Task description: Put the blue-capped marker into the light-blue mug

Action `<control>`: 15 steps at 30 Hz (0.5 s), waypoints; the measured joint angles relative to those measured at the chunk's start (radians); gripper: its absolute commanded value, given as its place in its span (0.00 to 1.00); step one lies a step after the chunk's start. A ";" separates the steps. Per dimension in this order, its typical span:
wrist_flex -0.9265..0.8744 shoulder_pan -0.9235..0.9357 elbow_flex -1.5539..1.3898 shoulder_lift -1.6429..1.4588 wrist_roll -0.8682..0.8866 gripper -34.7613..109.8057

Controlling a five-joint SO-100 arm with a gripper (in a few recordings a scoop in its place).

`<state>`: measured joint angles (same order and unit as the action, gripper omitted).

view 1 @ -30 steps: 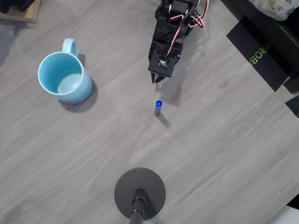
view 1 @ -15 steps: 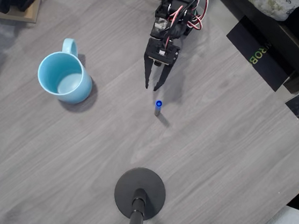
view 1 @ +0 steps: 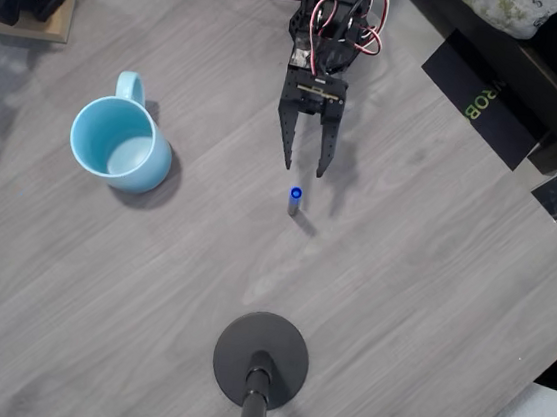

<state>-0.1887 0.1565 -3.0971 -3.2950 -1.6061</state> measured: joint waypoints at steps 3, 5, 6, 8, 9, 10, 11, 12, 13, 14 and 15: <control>0.038 0.000 0.005 0.011 0.002 0.40; 0.044 0.005 0.034 0.044 0.002 0.40; 0.048 0.014 0.064 0.080 0.014 0.40; 0.063 0.023 0.110 0.129 0.038 0.40; 0.078 0.041 0.160 0.183 0.064 0.40; 0.109 0.064 0.229 0.262 0.086 0.40; 0.143 0.083 0.293 0.345 0.092 0.40; 0.181 0.091 0.345 0.436 0.098 0.40; 0.224 0.095 0.373 0.515 0.091 0.40; 0.258 0.095 0.383 0.595 0.094 0.40; 0.278 0.098 0.387 0.649 0.092 0.40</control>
<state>0.0890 0.2546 -2.7105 -2.6461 -1.5140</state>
